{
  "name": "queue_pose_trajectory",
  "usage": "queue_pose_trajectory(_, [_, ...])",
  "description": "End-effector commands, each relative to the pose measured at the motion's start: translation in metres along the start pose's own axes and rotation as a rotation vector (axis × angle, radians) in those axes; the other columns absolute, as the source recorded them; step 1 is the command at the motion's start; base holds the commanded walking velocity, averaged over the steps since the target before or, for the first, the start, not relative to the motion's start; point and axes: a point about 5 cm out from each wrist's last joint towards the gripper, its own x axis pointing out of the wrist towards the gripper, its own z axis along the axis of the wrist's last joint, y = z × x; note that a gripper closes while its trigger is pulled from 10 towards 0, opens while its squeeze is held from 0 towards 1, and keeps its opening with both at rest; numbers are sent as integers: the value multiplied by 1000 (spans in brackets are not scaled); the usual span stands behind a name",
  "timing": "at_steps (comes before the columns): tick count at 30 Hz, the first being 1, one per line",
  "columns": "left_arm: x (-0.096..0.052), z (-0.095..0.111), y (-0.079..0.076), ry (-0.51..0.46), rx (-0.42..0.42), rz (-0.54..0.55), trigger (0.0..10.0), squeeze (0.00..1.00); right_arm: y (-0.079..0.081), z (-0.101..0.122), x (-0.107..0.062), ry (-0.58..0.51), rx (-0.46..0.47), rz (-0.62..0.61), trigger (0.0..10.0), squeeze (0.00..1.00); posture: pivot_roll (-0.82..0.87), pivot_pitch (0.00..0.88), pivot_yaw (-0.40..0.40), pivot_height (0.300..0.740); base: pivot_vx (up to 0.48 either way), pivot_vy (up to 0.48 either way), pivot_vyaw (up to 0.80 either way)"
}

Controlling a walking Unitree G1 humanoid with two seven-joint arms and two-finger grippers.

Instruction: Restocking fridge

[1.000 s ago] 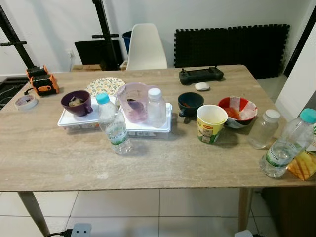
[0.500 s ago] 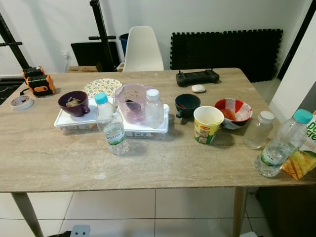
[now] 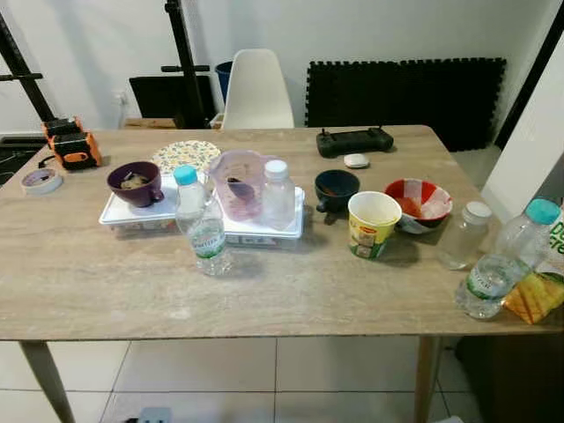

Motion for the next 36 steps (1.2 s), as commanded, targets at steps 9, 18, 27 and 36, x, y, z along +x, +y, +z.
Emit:
queue_pose_trajectory(9, [-2, -11, -4, 27, 34, -22, 10000, 0, 6, 3, 1, -6, -36, 20, 10000, 0, -73, 24, -33, 740, 0, 0, 0])
queue_pose_trajectory(18, [-3, -13, -1, 34, 73, -31, 10000, 0, 16, 12, 2, -28, -54, 43, 10000, 0, -59, 24, -37, 740, 0, 0, 0])
queue_pose_trajectory(27, [-2, -8, -9, 27, 83, -50, 10000, 0, 13, 14, 2, -31, -58, 34, 10000, 0, -60, 16, -34, 740, 0, 0, 0])
queue_pose_trajectory(36, [-2, -10, -16, 37, 81, -64, 10000, 0, 12, 14, 2, -29, -55, 32, 10000, 0, -60, 16, -34, 740, -348, 0, 0])
